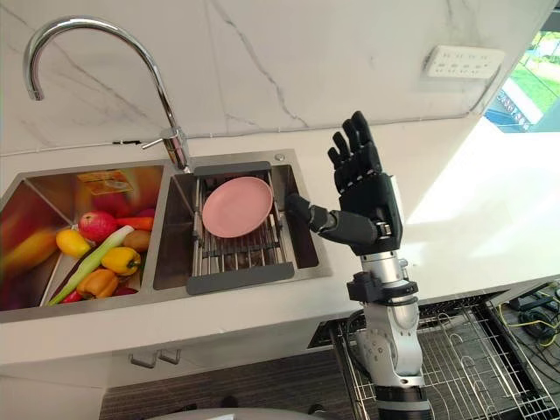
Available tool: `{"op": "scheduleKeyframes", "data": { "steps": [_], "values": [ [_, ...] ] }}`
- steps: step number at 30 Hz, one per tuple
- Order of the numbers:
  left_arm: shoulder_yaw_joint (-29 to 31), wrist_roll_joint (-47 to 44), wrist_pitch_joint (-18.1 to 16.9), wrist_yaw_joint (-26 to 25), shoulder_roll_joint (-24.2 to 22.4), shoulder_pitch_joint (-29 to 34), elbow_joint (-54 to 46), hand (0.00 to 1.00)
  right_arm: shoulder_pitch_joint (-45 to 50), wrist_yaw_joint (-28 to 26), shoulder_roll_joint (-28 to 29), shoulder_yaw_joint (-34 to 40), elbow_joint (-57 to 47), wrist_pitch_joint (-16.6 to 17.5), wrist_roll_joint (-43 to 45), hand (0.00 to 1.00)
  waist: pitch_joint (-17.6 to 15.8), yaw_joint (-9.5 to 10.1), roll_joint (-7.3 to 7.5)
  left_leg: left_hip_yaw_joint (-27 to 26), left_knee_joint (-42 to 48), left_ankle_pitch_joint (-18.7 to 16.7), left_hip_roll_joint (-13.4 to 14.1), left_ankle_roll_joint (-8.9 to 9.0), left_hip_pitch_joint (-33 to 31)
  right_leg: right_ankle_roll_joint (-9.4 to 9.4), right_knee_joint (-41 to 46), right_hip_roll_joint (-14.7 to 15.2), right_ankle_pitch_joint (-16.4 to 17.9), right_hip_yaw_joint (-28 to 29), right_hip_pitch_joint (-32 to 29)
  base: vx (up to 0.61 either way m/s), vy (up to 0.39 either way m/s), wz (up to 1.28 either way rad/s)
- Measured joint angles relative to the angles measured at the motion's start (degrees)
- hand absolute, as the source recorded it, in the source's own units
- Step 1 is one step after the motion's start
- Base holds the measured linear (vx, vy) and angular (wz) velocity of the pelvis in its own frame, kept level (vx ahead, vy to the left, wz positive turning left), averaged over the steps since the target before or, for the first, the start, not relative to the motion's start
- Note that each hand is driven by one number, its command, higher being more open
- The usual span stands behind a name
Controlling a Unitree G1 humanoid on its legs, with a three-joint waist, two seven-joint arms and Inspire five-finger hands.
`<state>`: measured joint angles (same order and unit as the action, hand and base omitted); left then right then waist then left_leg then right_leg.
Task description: Walk over to the sink, pick up the cup, carry it to the dishwasher, place the cup inside the dishwasher, then close the dishwasher door
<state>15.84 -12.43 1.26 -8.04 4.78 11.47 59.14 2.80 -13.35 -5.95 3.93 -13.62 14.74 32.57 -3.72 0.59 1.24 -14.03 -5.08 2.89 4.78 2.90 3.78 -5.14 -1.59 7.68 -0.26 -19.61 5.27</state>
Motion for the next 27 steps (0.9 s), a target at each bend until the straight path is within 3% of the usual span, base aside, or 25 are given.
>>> {"op": "scheduleKeyframes", "data": {
  "steps": [5,9,13,16,21,27],
  "values": [
    [-3.14,1.35,-2.90,10.55,1.66,-0.29,1.78,1.00,0.14,8.97,-1.36,4.48,-1.27,-1.85,-20.84,1.00,1.34,-0.42,0.13,0.15,0.13,-0.01,-0.32,0.03,-0.12,-0.43,0.42,0.36,-0.22,-1.22,-0.25,0.06,0.014,0.02],
    [-5.07,5.91,-4.32,11.29,2.40,-0.34,1.93,1.00,0.06,12.12,-4.66,5.26,-3.27,-2.29,-36.96,1.00,1.68,-1.02,0.15,0.16,0.10,0.03,-0.28,0.11,-0.11,-0.48,0.13,0.26,-0.27,-1.14,-0.12,-0.01,-0.004,0.00],
    [-5.14,6.90,-3.93,12.13,3.21,-0.41,3.74,1.00,-1.89,9.84,-13.07,3.07,-4.94,-4.03,-53.59,1.00,3.38,-1.51,0.28,0.28,-0.21,0.13,-0.27,0.15,-0.09,-0.60,0.05,0.23,-0.38,-0.95,-0.10,-0.05,-0.008,-0.02],
    [-5.12,8.01,-3.51,12.25,3.31,-0.42,3.80,1.00,-6.04,4.74,-16.94,1.42,-5.00,-4.48,-59.02,1.00,3.65,-1.52,0.31,0.75,-0.27,0.48,-0.24,0.14,-0.22,-0.56,0.05,0.18,-0.40,-1.07,-0.04,-0.06,-0.009,0.05],
    [-5.08,8.00,-2.93,12.84,3.41,-0.41,3.75,1.00,-10.85,-1.10,-19.56,-2.64,-4.68,-4.33,-66.11,1.00,3.77,-1.48,0.31,2.04,-0.32,1.27,-0.19,0.29,-0.97,-0.52,0.03,0.07,-0.41,-2.15,-0.11,-0.07,-0.012,0.12],
    [-5.12,8.01,-2.49,13.14,3.55,-0.71,3.69,1.00,-15.76,-1.18,-20.83,-7.51,-0.17,-2.92,-73.46,1.00,4.07,-1.19,0.46,2.92,-0.34,2.39,-0.09,0.08,-1.71,-0.03,-0.56,-0.24,-0.74,-3.01,-0.16,-0.04,-0.008,0.08]
  ]
}}
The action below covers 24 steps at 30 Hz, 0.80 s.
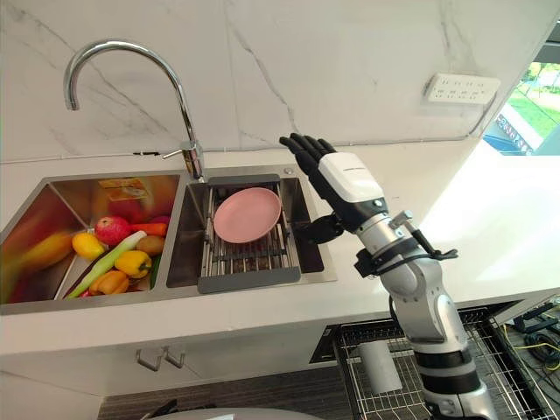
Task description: Walk over to the sink, pick up the cup, carry it to the dishwasher, place the cup inside the dishwasher, then close the dishwasher door
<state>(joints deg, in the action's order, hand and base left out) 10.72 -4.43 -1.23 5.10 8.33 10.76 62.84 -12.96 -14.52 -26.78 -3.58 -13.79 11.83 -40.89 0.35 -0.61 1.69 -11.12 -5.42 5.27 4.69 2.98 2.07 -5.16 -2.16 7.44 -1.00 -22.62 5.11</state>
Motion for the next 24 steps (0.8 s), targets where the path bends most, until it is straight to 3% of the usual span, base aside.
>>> {"op": "scheduleKeyframes", "data": {
  "steps": [5,11,17,24],
  "values": [
    [-0.03,0.07,0.91,0.27,0.28,-0.28,-0.01,1.00,-1.67,1.15,-0.03,-3.31,5.07,0.90,-7.97,1.00,1.06,1.18,0.53,1.07,0.00,0.70,0.22,0.17,-0.60,0.37,-0.56,-0.43,-0.26,-1.14,0.23,-0.02,-0.017,0.10],
    [-0.04,0.13,1.00,0.31,0.30,-0.53,-0.15,1.00,-4.85,3.69,-0.03,-6.06,10.11,0.68,-11.16,1.00,1.11,1.50,0.58,2.70,-0.01,1.39,0.23,0.15,-1.44,0.50,-0.81,-0.58,-0.41,-2.74,0.43,-0.03,-0.012,0.14],
    [-0.84,0.08,1.97,0.24,0.19,-0.40,-2.37,1.00,-7.34,11.08,1.09,-8.48,21.90,-1.39,-14.54,1.00,1.07,3.17,0.63,3.97,-0.02,1.57,-0.35,0.10,-1.63,0.29,-1.42,-0.39,-0.58,-4.63,1.36,-0.03,0.001,0.14],
    [-1.20,-0.06,2.38,0.16,0.11,-0.43,-4.42,1.00,-8.03,14.57,3.26,-9.79,30.36,-2.07,-15.18,1.00,-0.44,3.62,0.56,5.45,-0.02,1.63,-1.41,-0.01,-2.04,-0.26,-2.12,0.33,-0.79,-6.39,2.23,0.01,0.018,0.13]
  ]
}}
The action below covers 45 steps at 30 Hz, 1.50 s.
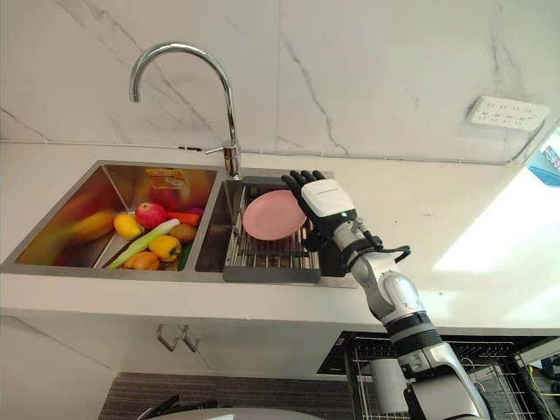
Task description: Walk over to the sink, pick up the cup, carry it to the dishwasher, place the cup inside the dishwasher, then close the dishwasher door
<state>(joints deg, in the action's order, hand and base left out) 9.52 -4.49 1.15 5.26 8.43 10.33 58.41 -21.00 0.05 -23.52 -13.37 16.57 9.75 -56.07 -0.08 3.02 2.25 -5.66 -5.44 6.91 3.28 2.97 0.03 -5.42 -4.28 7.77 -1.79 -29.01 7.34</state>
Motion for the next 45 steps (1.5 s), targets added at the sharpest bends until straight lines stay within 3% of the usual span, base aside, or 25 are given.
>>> {"op": "scheduleKeyframes", "data": {
  "steps": [22,23,33,45],
  "values": [
    [-0.12,-0.19,0.65,0.01,-0.46,-0.05,-3.02,1.00,-5.27,6.23,1.32,-3.56,9.92,-0.63,-8.33,1.00,-4.10,1.22,-0.41,3.70,-0.03,0.41,-2.58,-0.59,-0.02,-1.62,-0.42,1.89,0.20,-4.41,2.65,0.01,0.021,0.10],
    [-0.39,-0.19,0.65,0.01,-0.46,-0.08,-3.20,1.00,-5.62,6.39,1.31,-3.60,10.56,-1.22,-9.14,0.00,-4.10,1.42,-0.40,3.80,-0.03,0.42,-2.63,-0.60,-0.03,-1.63,-0.42,1.92,0.21,-4.53,2.69,0.01,0.018,0.04],
    [-1.05,-0.62,1.02,0.00,-0.39,-0.09,-3.98,1.00,-5.64,8.96,1.32,-3.91,15.43,-5.97,-16.32,0.00,-4.36,2.37,-0.35,4.96,-0.04,0.55,-3.38,-0.79,-0.01,-2.06,-0.11,2.49,0.50,-5.76,3.36,0.02,0.016,0.07],
    [-1.35,-0.66,0.82,-0.03,-0.34,-0.48,-4.31,1.00,-8.70,21.68,1.35,-5.22,19.48,-10.48,-25.09,0.00,-5.65,2.74,-0.33,4.98,-0.05,0.36,-4.12,-1.28,0.08,-2.47,0.27,3.36,0.46,-5.83,3.47,0.01,0.011,0.00]
  ]
}}
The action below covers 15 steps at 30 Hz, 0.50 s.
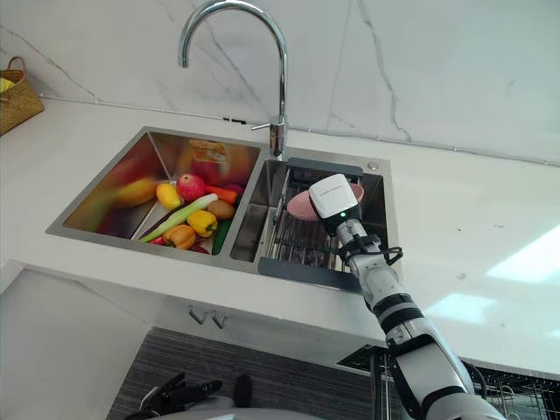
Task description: Walk over to the sink, pick up the cup, carry it to the dishwasher, place the cup inside the dishwasher, then close the dishwasher door
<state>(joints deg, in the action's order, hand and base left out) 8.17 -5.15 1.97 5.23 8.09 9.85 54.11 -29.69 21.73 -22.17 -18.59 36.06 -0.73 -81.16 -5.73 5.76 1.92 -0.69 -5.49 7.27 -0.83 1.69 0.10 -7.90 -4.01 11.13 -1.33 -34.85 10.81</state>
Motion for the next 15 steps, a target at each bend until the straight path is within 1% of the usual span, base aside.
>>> {"op": "scheduleKeyframes", "data": {
  "steps": [2,5,11,15],
  "values": [
    [-0.12,0.00,-0.20,-0.03,0.03,0.03,-0.01,1.00,0.00,2.69,-0.03,-0.01,0.62,-0.71,0.26,0.00,-0.02,-0.01,0.00,-0.05,0.00,0.03,-0.07,-0.04,0.02,-0.08,0.00,0.10,-0.05,0.01,0.00,0.00,0.000,0.00],
    [-0.34,0.01,-0.65,-0.09,0.09,0.15,-0.01,1.00,0.00,4.95,-0.10,-0.01,0.62,-0.91,1.30,0.00,-0.03,-0.10,-0.01,-0.12,0.00,0.06,-0.05,-0.08,0.06,-0.10,0.00,0.11,-0.06,0.04,0.00,0.00,0.000,0.00],
    [-0.78,0.06,-1.98,-0.27,0.19,0.55,0.00,1.00,0.02,9.48,-0.15,0.13,0.04,-0.31,7.54,0.00,-0.16,-0.48,-0.21,-0.49,0.00,-0.28,-0.03,-0.19,0.08,-0.19,0.01,0.15,-0.12,0.33,-0.15,0.00,0.007,-0.02],
    [-0.81,0.76,-3.93,-1.31,0.05,1.06,-0.03,1.00,1.64,12.17,-0.38,2.45,-8.19,0.05,10.82,0.00,-0.27,-1.21,-0.37,-1.43,0.01,-0.77,-0.08,-0.89,0.08,-0.36,0.02,0.34,-0.22,1.23,-0.58,0.02,0.024,-0.09]
  ]
}}
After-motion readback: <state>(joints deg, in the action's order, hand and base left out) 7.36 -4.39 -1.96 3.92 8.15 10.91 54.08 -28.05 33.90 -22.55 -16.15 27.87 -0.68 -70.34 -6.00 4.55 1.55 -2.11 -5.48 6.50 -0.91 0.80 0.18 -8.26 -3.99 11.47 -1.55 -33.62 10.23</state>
